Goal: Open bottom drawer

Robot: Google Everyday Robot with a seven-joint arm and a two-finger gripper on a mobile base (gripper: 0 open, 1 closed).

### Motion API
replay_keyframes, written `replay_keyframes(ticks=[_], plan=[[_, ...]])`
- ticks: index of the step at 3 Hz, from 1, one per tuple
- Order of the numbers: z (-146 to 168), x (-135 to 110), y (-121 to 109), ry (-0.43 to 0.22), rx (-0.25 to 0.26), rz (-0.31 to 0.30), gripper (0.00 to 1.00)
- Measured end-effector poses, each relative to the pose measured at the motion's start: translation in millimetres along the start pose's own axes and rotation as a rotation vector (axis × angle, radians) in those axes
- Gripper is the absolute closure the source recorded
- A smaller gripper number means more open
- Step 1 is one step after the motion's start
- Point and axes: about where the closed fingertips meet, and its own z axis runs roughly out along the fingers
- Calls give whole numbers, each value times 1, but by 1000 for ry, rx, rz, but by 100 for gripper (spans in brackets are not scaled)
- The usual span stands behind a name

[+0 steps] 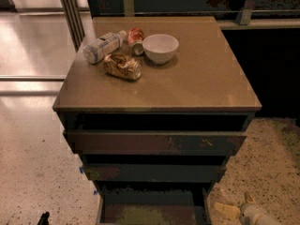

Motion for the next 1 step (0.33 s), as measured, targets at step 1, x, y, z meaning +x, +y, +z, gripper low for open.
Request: replay_keyframes(ticks=[1], plan=[[0,0,-1,-1,1,1,0]])
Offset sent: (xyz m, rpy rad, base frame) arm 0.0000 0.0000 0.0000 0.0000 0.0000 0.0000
